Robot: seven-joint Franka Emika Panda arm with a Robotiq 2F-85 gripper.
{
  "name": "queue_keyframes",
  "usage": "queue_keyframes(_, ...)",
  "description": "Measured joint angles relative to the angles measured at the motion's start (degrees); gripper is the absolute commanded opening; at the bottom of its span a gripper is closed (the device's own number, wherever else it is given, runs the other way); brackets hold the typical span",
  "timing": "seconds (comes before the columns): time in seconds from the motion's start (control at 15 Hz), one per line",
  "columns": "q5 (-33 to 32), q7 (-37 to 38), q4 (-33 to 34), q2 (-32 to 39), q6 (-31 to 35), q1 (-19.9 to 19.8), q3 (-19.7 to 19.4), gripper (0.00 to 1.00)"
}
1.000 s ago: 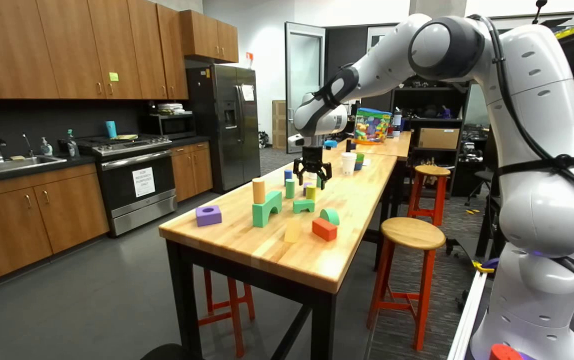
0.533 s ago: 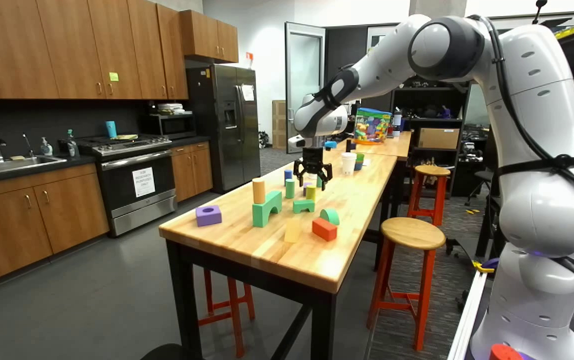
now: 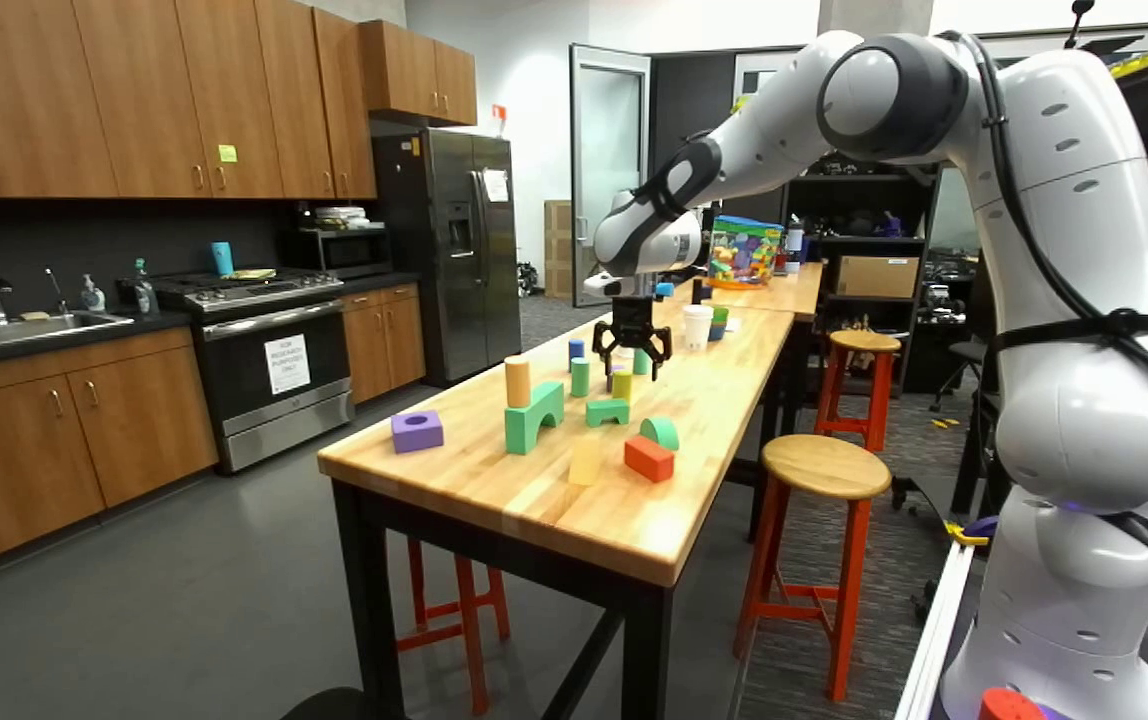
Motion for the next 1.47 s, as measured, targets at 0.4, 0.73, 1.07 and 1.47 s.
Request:
queue_keyframes(0.4,0.00,-0.73,-0.24,0.72,0.80,-0.04,-0.08,1.00)
queue_keyframes(0.73,0.00,-0.73,-0.23,1.51,0.97,-0.03,-0.04,0.97)
queue_keyframes(1.07,0.00,-0.73,-0.16,1.73,0.99,-0.03,-0.04,0.96)
queue_keyframes(1.47,0.00,-0.38,0.75,1.89,0.97,0.08,-0.02,1.00)
